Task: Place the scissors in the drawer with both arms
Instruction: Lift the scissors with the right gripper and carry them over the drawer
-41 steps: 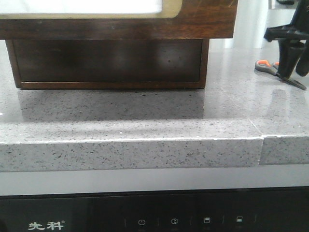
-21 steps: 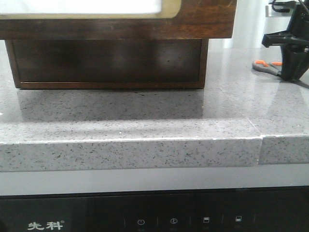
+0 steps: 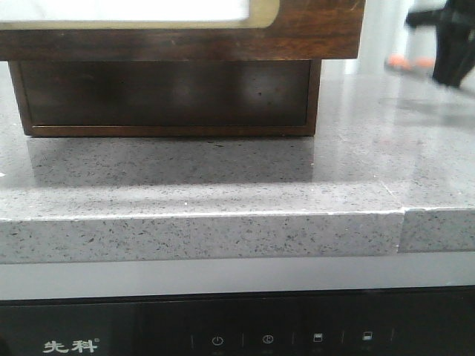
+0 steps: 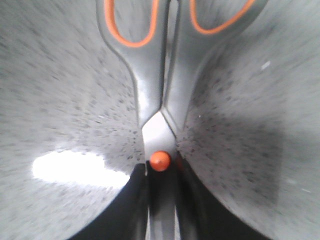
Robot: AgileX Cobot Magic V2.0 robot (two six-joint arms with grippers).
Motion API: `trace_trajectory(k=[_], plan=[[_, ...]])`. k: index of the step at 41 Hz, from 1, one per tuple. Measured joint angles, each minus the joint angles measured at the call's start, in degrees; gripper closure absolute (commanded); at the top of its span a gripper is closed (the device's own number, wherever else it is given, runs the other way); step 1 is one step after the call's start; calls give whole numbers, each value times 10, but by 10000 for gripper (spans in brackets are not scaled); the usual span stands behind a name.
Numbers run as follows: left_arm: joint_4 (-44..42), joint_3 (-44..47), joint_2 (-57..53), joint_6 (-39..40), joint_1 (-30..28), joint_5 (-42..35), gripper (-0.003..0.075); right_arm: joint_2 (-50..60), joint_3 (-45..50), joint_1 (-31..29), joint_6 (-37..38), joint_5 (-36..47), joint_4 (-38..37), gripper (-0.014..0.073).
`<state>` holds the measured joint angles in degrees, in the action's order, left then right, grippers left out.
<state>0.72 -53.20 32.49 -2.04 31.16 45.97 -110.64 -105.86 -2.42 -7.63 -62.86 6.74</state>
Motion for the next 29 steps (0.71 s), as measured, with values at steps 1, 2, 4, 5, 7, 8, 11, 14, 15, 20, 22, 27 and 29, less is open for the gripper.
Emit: trace_trajectory(k=[1,2,4,5,7,8,11,14,15,20,22,27,29], plan=[[0,0,0,0,0,0,283,9,0,0,0,0,0,550],[0,0,0,0,0,0,283,19,-1,0,0,0,0,550],[0,0,0,0,0,0,283,46,-1,0,-1,-2,4,550],[0,0,0,0,0,0,283,55,-1,0,-3,-2,6,550],[0,0,0,0,0,0,283,79,-1,0,-4,-3,9,550],[0,0,0,0,0,0,283,89,-1,0,-6,-3,12,550],[-1,0,0,0,0,0,283,122,-1,0,-8,-3,17,550],[-1,0,0,0,0,0,283,158,-1,0,-11,-3,19,550],[-1,0,0,0,0,0,283,168,-1,0,-12,-3,19,550],[-1,0,0,0,0,-1,283,219,-1,0,-29,1,32,550],[-1,0,0,0,0,-1,283,239,-1,0,-42,3,44,550],[-1,0,0,0,0,-1,283,279,-2,0,-92,8,98,550],[-1,0,0,0,0,-1,283,290,-2,0,-121,10,127,550]])
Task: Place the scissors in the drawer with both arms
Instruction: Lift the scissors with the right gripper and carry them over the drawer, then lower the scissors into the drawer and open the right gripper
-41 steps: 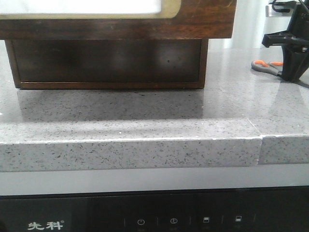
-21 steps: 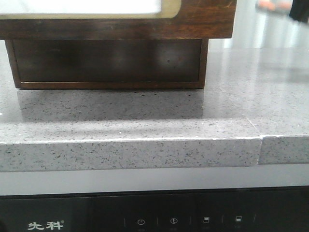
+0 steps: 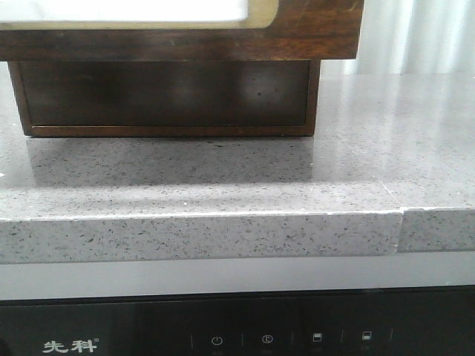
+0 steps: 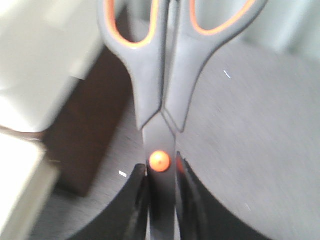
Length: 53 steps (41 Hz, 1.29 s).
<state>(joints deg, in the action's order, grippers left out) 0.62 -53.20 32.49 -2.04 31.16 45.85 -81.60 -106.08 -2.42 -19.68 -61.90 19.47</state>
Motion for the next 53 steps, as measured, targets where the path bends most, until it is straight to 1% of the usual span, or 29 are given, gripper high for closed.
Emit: trace_trajectory(k=[9,12,17,25,32,38,44,47,53], plan=[[0,0,0,0,0,0,283,16,0,1,-135,-10,152,550],[0,0,0,0,0,0,283,16,0,12,-174,-12,183,550],[0,0,0,0,0,0,283,14,0,59,-226,-12,198,550],[0,0,0,0,0,0,283,-8,0,175,-279,0,203,550],[0,0,0,0,0,0,283,-44,0,260,-298,17,180,550],[0,0,0,0,0,0,283,-85,0,316,-303,26,121,550],[0,0,0,0,0,0,283,-125,0,349,-304,29,52,550],[0,0,0,0,0,0,283,-144,0,357,-304,29,14,550],[0,0,0,0,0,0,283,-173,0,359,-304,32,-40,550]])
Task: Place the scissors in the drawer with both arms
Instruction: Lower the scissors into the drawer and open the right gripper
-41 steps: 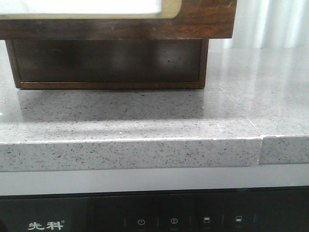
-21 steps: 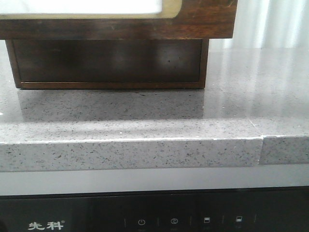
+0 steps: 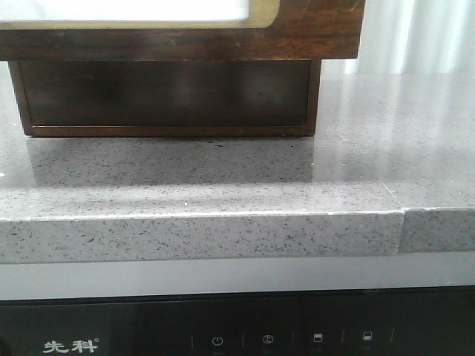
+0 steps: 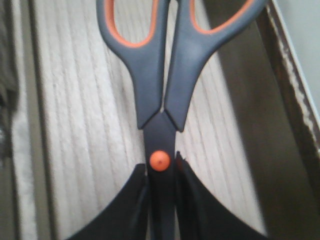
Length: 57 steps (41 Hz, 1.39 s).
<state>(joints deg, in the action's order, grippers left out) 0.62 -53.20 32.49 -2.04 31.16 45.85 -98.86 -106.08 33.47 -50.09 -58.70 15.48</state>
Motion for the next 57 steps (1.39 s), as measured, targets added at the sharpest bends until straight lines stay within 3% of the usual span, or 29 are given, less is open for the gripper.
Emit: trace_trajectory(k=[10,20,39,45,57], plan=[[0,0,0,0,0,0,283,-24,0,0,0,-4,-50,530],[0,0,0,0,0,0,283,-26,0,0,0,-6,-52,321],[0,0,0,0,0,0,283,-13,0,0,14,-4,-62,321],[0,0,0,0,0,0,283,27,0,0,75,-4,-70,321],[0,0,0,0,0,0,283,126,0,-9,345,-28,-92,323]])
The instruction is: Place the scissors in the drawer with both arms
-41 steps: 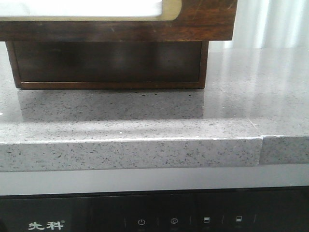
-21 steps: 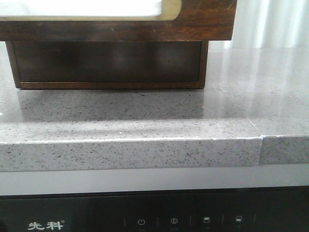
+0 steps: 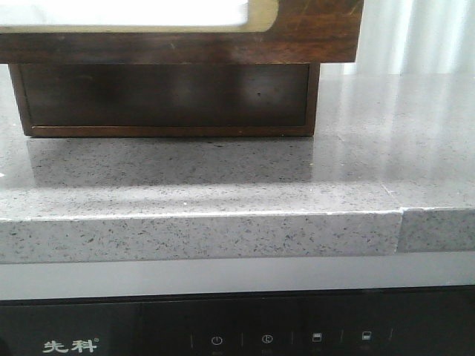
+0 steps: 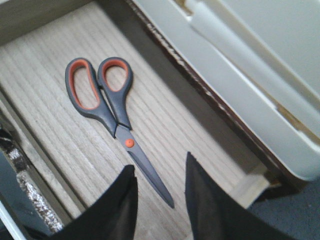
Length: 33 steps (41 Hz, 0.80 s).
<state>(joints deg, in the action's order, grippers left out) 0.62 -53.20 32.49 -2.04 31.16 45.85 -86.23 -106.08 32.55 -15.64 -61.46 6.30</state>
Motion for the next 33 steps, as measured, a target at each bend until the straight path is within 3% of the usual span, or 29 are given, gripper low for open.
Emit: trace_trajectory(k=[11,33], plan=[[0,0,0,0,0,0,283,104,95,-4,67,-1,-6,323],[0,0,0,0,0,0,283,361,364,-4,92,39,-6,323]])
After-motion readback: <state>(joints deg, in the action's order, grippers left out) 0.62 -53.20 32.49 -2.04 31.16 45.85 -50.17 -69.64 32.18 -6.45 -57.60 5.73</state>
